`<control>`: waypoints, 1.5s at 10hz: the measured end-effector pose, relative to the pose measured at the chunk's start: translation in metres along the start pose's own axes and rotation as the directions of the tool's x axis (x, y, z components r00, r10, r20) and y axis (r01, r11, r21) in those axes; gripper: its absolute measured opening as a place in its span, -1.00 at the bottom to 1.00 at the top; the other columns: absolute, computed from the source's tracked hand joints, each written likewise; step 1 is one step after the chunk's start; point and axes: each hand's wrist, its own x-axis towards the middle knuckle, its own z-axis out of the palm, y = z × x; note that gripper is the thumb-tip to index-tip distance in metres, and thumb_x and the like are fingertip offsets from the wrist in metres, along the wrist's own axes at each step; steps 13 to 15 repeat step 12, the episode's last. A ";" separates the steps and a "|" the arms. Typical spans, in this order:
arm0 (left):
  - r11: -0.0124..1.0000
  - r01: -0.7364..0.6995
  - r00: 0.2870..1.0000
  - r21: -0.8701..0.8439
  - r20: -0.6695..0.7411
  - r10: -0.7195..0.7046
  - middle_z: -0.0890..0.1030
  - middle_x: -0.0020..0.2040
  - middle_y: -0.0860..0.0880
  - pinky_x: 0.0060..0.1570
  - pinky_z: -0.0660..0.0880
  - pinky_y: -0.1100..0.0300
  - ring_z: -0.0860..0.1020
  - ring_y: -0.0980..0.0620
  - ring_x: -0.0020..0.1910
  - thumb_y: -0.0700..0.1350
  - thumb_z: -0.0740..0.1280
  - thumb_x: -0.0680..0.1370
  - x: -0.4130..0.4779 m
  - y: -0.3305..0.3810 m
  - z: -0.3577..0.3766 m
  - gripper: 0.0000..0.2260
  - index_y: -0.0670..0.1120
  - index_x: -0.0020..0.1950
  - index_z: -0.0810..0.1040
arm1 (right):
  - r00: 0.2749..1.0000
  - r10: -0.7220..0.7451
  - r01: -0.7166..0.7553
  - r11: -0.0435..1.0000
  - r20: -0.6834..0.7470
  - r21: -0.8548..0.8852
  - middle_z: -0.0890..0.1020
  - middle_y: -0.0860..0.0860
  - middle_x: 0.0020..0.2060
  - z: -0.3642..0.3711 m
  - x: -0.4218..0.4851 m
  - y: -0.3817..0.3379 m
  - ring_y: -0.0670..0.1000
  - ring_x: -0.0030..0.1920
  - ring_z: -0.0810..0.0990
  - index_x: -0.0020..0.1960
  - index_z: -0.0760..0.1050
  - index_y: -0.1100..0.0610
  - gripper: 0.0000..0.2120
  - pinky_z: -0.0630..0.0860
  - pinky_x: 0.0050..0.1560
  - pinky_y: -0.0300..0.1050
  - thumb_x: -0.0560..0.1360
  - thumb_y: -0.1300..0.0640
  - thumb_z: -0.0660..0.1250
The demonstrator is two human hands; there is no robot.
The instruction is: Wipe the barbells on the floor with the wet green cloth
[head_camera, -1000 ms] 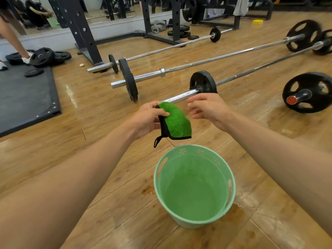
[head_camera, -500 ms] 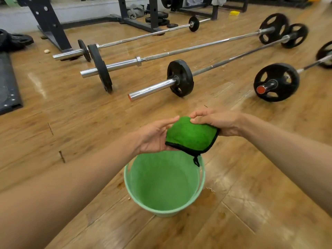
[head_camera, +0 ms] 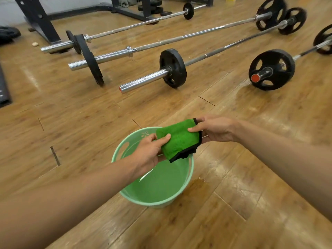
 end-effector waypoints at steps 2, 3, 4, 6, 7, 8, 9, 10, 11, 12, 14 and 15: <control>0.990 0.071 0.997 0.119 -0.022 -0.069 0.71 0.06 -0.22 -0.17 0.67 0.09 0.72 -0.11 -0.12 -0.18 0.46 0.59 -0.004 -0.020 0.001 -0.82 -0.16 0.02 0.46 | 0.993 0.089 -0.097 0.989 -0.076 -0.112 0.70 0.09 0.01 0.012 0.006 0.010 0.07 0.06 0.67 0.15 0.58 0.12 -0.89 0.59 0.30 0.12 0.69 0.17 0.29; 0.993 -0.002 1.000 0.118 -0.009 0.003 0.71 -0.01 -0.20 -0.28 0.65 0.15 0.70 -0.04 -0.23 -0.18 0.43 0.62 -0.001 -0.017 0.011 -0.83 -0.17 0.04 0.45 | 0.992 0.049 -0.049 0.999 -0.112 0.002 0.68 0.08 -0.03 0.008 0.007 0.006 0.02 -0.05 0.67 0.19 0.54 0.12 -0.85 0.66 0.03 -0.03 0.73 0.14 0.22; 0.991 -0.052 0.997 0.124 -0.051 0.059 0.70 -0.07 -0.17 -0.35 0.62 0.20 0.68 0.02 -0.31 -0.18 0.42 0.64 0.001 -0.017 0.018 -0.84 -0.16 -0.01 0.45 | 0.990 0.022 -0.024 1.000 -0.139 -0.008 0.58 0.00 -0.25 0.009 0.003 0.009 -0.12 -0.38 0.55 0.19 0.51 0.10 -0.84 0.41 -0.45 -0.25 0.74 0.09 0.19; 0.973 -0.059 0.989 0.225 -0.119 0.087 0.69 0.04 -0.19 -0.32 0.61 0.20 0.70 0.01 -0.24 -0.15 0.39 0.66 0.001 -0.027 0.016 -0.87 -0.18 0.06 0.48 | 0.998 0.059 -0.061 0.996 -0.030 -0.059 0.67 0.05 0.00 0.023 0.004 0.033 0.01 -0.03 0.64 0.24 0.51 0.03 -0.86 0.61 -0.14 -0.05 0.73 0.07 0.23; 0.977 0.002 0.998 0.212 -0.060 0.011 0.68 0.08 -0.19 -0.31 0.62 0.19 0.70 -0.02 -0.18 -0.13 0.35 0.68 0.001 -0.025 0.016 -0.86 -0.18 0.12 0.48 | 0.999 0.028 -0.031 0.994 -0.027 -0.100 0.71 0.02 -0.07 0.032 0.011 0.037 0.00 -0.04 0.65 0.19 0.56 0.02 -0.87 0.63 0.01 -0.02 0.70 0.03 0.28; 0.930 0.025 0.993 0.368 -0.119 0.020 0.59 0.05 -0.14 -0.29 0.66 0.07 0.63 -0.03 -0.14 -0.06 0.39 0.67 0.001 -0.022 0.019 -0.78 -0.13 0.13 0.39 | 0.972 -0.042 -0.009 0.976 -0.231 -0.217 0.66 0.03 -0.02 0.032 0.018 0.040 0.00 0.00 0.61 0.20 0.51 0.06 -0.77 0.53 0.12 -0.03 0.59 0.05 0.45; 0.722 -0.171 0.918 0.670 -0.158 0.365 0.45 -0.14 -0.03 -0.14 0.65 -0.18 0.49 -0.01 -0.30 -0.02 0.47 0.60 0.007 -0.023 0.018 -0.69 -0.04 0.00 0.33 | 0.915 -0.159 0.133 0.986 -0.370 -0.096 0.68 0.04 -0.10 0.025 0.018 0.041 0.00 -0.08 0.62 0.04 0.60 0.15 -0.85 0.52 -0.02 -0.12 0.52 0.16 0.52; 0.609 -0.361 0.886 0.706 0.056 0.460 0.53 -0.09 -0.01 -0.14 0.62 -0.17 0.56 -0.09 -0.15 0.04 0.55 0.52 0.011 -0.015 0.016 -0.67 0.02 -0.01 0.39 | 0.959 -0.178 0.176 0.984 -0.219 -0.028 0.71 0.04 -0.20 0.025 0.012 0.040 -0.01 -0.14 0.68 -0.04 0.66 0.19 -0.92 0.61 -0.07 -0.15 0.56 0.17 0.46; 0.589 -0.365 0.899 0.721 0.110 0.423 0.55 0.04 0.02 -0.07 0.62 -0.01 0.59 -0.03 -0.02 0.10 0.57 0.49 0.001 -0.018 0.018 -0.63 0.04 0.09 0.44 | 0.961 -0.168 0.186 0.981 -0.221 0.063 0.73 0.00 -0.13 0.034 -0.005 0.044 -0.05 -0.10 0.71 0.02 0.65 0.16 -0.89 0.60 -0.14 -0.22 0.55 0.14 0.48; 0.508 -0.310 0.904 0.804 0.083 0.419 0.52 0.16 0.04 -0.06 0.46 0.26 0.55 0.07 0.06 0.13 0.53 0.51 -0.014 -0.013 0.009 -0.57 0.01 0.24 0.44 | 0.929 -0.130 0.143 0.990 -0.346 0.012 0.72 -0.01 0.09 0.042 -0.017 0.038 -0.07 0.10 0.68 0.21 0.63 0.05 -0.70 0.57 0.10 -0.21 0.50 0.08 0.54; 0.508 -0.310 0.904 0.804 0.083 0.419 0.52 0.16 0.04 -0.06 0.46 0.26 0.55 0.07 0.06 0.13 0.53 0.51 -0.014 -0.013 0.009 -0.57 0.01 0.24 0.44 | 0.929 -0.130 0.143 0.990 -0.346 0.012 0.72 -0.01 0.09 0.042 -0.017 0.038 -0.07 0.10 0.68 0.21 0.63 0.05 -0.70 0.57 0.10 -0.21 0.50 0.08 0.54; 0.508 -0.310 0.904 0.804 0.083 0.419 0.52 0.16 0.04 -0.06 0.46 0.26 0.55 0.07 0.06 0.13 0.53 0.51 -0.014 -0.013 0.009 -0.57 0.01 0.24 0.44 | 0.929 -0.130 0.143 0.990 -0.346 0.012 0.72 -0.01 0.09 0.042 -0.017 0.038 -0.07 0.10 0.68 0.21 0.63 0.05 -0.70 0.57 0.10 -0.21 0.50 0.08 0.54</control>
